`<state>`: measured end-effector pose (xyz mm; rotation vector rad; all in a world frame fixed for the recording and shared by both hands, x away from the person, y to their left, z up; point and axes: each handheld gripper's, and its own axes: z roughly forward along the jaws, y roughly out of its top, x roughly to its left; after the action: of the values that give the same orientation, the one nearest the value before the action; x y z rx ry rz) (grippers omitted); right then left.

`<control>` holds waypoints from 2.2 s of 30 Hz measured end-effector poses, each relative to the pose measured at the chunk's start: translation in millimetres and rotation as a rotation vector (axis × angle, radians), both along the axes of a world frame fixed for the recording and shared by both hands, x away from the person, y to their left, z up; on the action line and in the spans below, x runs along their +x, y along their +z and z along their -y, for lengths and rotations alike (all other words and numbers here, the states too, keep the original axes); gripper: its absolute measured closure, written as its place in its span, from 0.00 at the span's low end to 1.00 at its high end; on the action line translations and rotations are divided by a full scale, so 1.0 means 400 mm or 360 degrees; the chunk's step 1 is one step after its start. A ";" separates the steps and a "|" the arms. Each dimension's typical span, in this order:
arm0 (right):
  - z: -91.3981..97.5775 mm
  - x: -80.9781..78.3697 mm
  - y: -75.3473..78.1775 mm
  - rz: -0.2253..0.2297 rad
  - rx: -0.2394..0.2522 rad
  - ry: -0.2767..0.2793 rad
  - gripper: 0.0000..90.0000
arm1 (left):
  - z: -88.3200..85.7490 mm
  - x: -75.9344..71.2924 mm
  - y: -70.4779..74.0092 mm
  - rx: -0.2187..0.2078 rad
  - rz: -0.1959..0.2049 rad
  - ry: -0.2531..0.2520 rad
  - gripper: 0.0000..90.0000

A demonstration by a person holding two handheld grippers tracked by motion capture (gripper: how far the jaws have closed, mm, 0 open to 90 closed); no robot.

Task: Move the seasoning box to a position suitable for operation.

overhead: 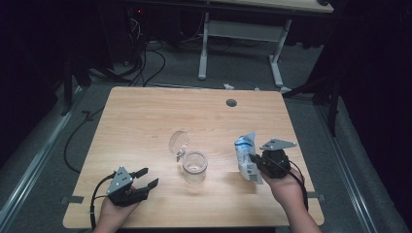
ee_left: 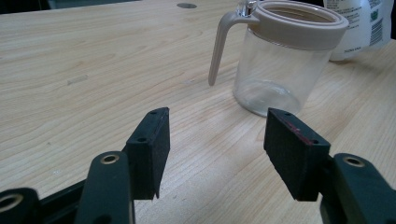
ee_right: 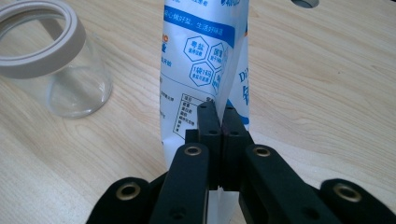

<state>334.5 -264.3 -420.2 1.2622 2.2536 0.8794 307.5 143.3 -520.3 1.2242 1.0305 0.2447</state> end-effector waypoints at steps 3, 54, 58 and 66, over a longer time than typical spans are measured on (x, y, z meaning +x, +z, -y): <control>-0.004 0.003 0.007 -0.0030 -0.0035 0.0019 1.00 | 0.000 -0.001 0.001 -0.0002 0.0002 -0.0001 0.46; -0.080 0.040 0.070 -0.0497 -0.0400 0.0194 1.00 | 0.018 -0.016 -0.003 0.0019 0.0016 -0.0064 0.46; -0.083 0.037 0.072 -0.0512 -0.0420 0.0209 1.00 | 0.023 -0.021 -0.003 0.0027 0.0019 -0.0081 0.46; -0.087 0.028 0.084 -0.0539 -0.0437 0.0208 1.00 | 0.041 -0.033 -0.004 0.0045 0.0032 -0.0123 0.45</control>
<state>345.5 -229.6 -386.4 1.2191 2.6355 0.3965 294.1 126.9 -522.0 1.2818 0.9634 0.2117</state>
